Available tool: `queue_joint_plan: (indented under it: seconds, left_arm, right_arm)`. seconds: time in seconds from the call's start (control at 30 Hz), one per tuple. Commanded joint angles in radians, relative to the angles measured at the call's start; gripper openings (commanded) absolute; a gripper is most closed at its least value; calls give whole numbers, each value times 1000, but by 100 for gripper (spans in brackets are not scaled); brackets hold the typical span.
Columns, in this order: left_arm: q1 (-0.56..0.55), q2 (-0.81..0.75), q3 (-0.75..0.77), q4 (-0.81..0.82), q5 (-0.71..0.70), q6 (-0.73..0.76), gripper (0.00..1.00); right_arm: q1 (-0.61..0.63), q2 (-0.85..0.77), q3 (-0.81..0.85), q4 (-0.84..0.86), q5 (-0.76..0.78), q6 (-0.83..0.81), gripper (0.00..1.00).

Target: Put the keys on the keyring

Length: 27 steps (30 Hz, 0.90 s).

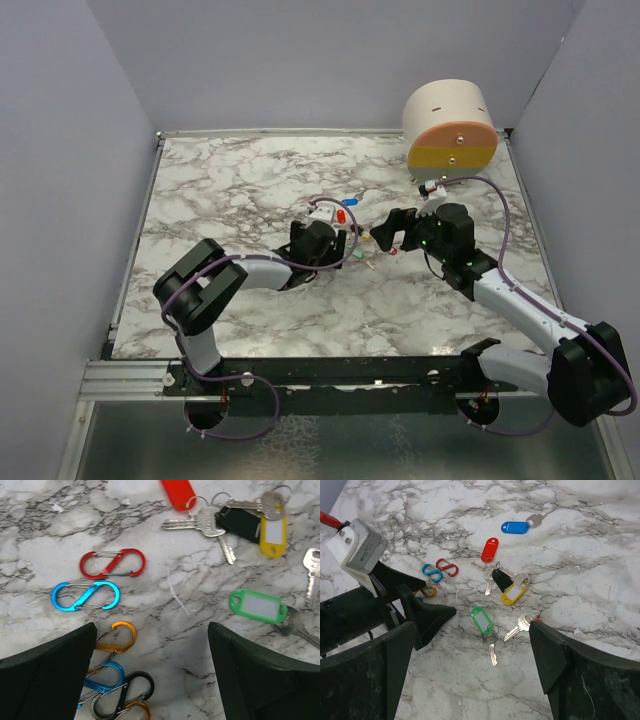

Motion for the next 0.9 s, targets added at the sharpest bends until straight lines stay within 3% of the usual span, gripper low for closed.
queue_joint_plan:
  seconds: [0.0,0.37,0.87]
  left_arm:
    - [-55,57,-59,-102,131,-87,95]
    - [-73,-40,-180,-141,21,-136,95]
    - [-31,-115,-195,-246,-101,-112,95]
  right_arm:
    - [7,-25,18,-16,24,-6,98]
    - [7,-28,15,-17,16,-3,98]
    - [7,-68,15,-43,23,-5,98]
